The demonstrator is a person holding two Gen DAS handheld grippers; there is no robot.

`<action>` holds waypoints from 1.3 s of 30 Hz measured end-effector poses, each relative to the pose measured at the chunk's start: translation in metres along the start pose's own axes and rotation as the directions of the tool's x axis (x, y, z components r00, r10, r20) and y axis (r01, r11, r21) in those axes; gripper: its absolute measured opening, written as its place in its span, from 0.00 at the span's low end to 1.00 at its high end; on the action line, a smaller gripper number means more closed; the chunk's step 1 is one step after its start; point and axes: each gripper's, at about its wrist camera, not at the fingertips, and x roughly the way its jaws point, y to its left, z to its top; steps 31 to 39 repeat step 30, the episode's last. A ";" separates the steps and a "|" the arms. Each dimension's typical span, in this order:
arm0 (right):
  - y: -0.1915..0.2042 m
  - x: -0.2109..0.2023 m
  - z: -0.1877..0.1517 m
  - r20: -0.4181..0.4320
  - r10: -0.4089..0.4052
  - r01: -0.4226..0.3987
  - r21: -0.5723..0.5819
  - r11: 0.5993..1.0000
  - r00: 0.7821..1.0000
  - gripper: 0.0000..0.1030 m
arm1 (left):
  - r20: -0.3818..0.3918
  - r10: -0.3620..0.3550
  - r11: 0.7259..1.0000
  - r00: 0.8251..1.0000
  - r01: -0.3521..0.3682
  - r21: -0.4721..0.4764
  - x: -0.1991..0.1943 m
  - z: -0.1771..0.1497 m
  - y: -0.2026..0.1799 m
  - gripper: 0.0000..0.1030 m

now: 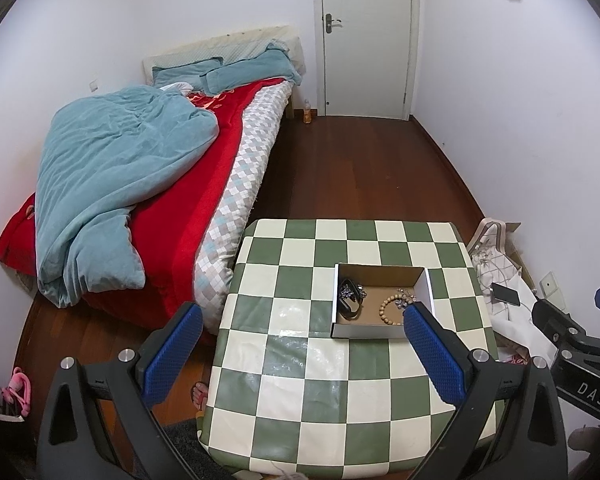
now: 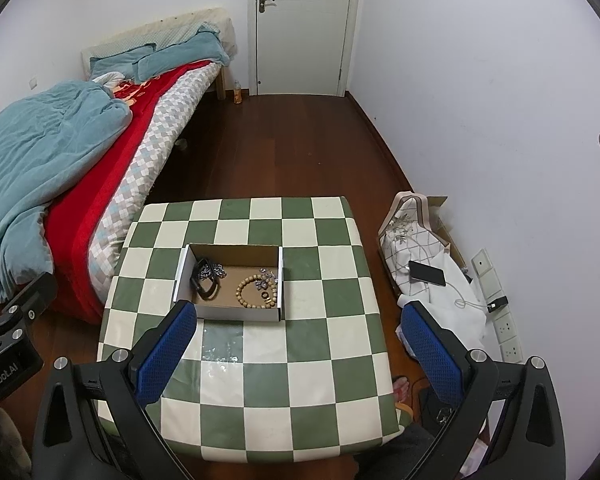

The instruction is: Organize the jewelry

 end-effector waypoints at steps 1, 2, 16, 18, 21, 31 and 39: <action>0.000 0.000 0.000 0.001 0.001 -0.001 0.000 1.000 1.000 1.00 | 0.001 0.001 1.000 1.000 -0.001 0.000 0.000 -0.001 0.000 0.99; -0.001 -0.001 0.001 0.001 0.002 -0.002 0.000 1.000 1.000 1.00 | 0.001 0.000 1.000 1.000 0.000 0.000 0.000 -0.001 0.000 0.99; -0.002 -0.008 0.001 0.016 0.003 -0.003 0.000 1.000 1.000 1.00 | 0.014 -0.003 1.000 1.000 0.003 0.004 -0.006 0.001 -0.001 0.99; -0.002 -0.009 0.001 0.016 0.002 -0.002 -0.001 1.000 1.000 1.00 | 0.014 -0.005 1.000 1.000 0.005 0.004 -0.007 0.002 -0.001 0.99; -0.002 -0.009 0.001 0.017 0.002 -0.002 0.000 1.000 1.000 1.00 | 0.016 -0.002 1.000 1.000 0.002 0.005 -0.008 0.002 -0.001 1.00; -0.001 -0.011 0.001 0.012 0.005 -0.005 -0.002 1.000 1.000 1.00 | 0.013 -0.008 1.000 1.000 0.008 0.006 -0.008 0.001 0.000 0.99; -0.001 -0.011 0.001 0.012 0.005 -0.005 -0.002 1.000 1.000 1.00 | 0.013 -0.008 1.000 1.000 0.008 0.006 -0.008 0.001 0.000 0.99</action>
